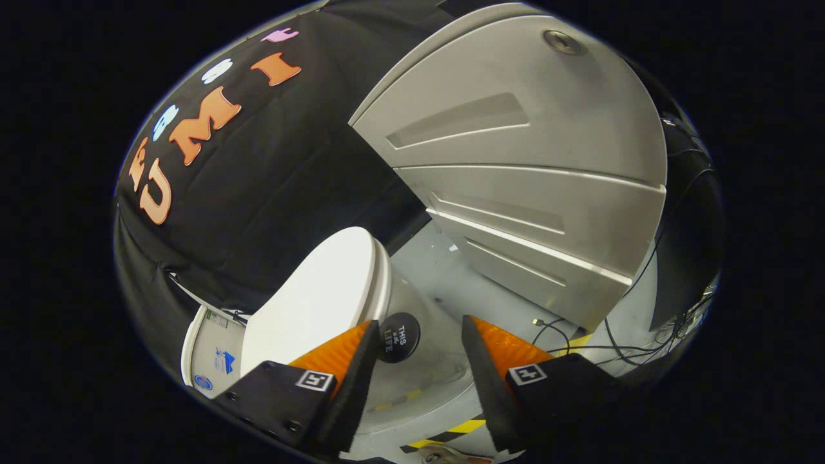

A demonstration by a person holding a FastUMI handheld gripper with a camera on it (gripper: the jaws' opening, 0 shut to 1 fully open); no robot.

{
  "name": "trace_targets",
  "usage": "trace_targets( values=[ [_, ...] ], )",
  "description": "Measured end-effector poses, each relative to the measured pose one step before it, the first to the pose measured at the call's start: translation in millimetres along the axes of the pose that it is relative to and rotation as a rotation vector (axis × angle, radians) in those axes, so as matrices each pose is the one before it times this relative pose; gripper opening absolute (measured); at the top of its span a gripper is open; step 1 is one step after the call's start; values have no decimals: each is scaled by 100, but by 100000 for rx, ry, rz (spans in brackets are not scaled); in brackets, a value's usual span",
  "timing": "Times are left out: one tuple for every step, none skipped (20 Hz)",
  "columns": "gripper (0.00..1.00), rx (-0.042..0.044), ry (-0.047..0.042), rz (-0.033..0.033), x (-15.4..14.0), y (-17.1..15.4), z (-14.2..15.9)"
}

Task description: Open the toilet lid.

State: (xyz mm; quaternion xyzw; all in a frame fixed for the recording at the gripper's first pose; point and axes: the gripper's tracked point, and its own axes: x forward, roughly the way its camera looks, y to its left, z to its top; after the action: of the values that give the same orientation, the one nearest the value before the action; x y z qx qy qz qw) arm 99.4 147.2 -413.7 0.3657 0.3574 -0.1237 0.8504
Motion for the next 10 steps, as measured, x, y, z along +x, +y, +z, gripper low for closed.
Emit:
trace_targets(
  values=[
    [81,613,-2246,-1141,554,-210,341],
    [76,1848,-3297,730,454,138,501],
    [71,1897,-579,988,393,434,97],
    [66,1207,-1100,736,185,205,102],
    [61,1193,18,1295,59,142,13],
    [56,1534,706,656,28,125,-221],
    [52,1159,58,1201,-19,256,-36],
    [47,977,1452,576,27,141,-115],
    [45,553,1957,1077,-723,42,-362],
    [42,1729,184,585,-133,94,631]
  ],
)
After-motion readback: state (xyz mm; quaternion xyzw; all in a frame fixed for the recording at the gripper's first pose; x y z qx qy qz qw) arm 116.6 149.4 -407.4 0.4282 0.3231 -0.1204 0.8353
